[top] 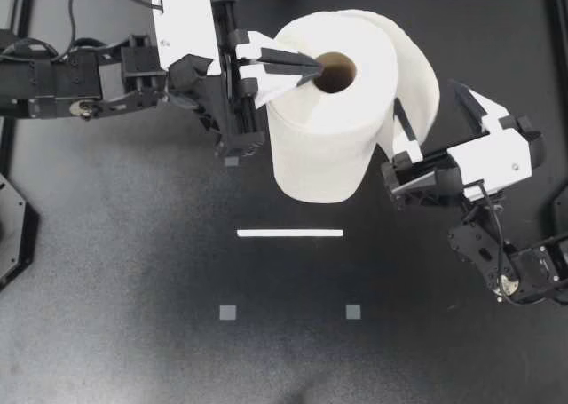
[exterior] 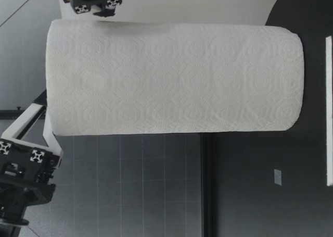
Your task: Pick up a piece of paper towel and place it on the spilled liquid.
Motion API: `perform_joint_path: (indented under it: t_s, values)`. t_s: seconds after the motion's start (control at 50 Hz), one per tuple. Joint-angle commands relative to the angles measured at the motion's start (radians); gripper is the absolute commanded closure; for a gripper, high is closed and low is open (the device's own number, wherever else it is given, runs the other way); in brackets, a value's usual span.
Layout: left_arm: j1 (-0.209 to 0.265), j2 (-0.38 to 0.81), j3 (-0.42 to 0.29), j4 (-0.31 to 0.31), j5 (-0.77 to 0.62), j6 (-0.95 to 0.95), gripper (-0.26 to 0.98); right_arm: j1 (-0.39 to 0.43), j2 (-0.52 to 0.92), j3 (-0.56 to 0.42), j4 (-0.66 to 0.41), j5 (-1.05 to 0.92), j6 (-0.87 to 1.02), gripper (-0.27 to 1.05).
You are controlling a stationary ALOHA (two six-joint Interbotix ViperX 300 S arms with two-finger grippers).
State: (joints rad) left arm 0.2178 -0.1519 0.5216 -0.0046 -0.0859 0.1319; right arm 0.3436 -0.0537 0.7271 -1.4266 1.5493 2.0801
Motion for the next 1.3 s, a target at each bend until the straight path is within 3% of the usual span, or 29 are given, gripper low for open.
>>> perform_joint_path:
  t_s: [0.0,0.14,0.38,0.46,0.98,1.28]
  values:
    - [0.005,0.000,-0.003,-0.002,0.005,-0.002,0.61,-0.012,-0.009,-0.020,-0.017,0.009,0.000,0.00]
    - [0.005,0.011,-0.002,-0.008,0.018,-0.003,0.61,-0.015,-0.006,-0.020,-0.020,-0.009,0.000,0.19]
    - [0.005,0.018,0.000,-0.017,0.029,-0.003,0.61,-0.014,-0.002,-0.014,-0.018,-0.063,-0.003,0.77]
    - [0.005,0.017,0.000,-0.017,0.041,-0.003,0.61,-0.014,0.000,-0.012,-0.017,-0.071,-0.006,0.88]
    - [0.021,0.025,0.011,-0.032,0.104,-0.037,0.61,0.069,-0.015,-0.014,0.064,-0.072,-0.009,0.89]
    - [0.034,0.043,0.015,-0.035,0.150,-0.048,0.61,0.141,-0.015,-0.002,0.192,-0.061,0.002,0.89]
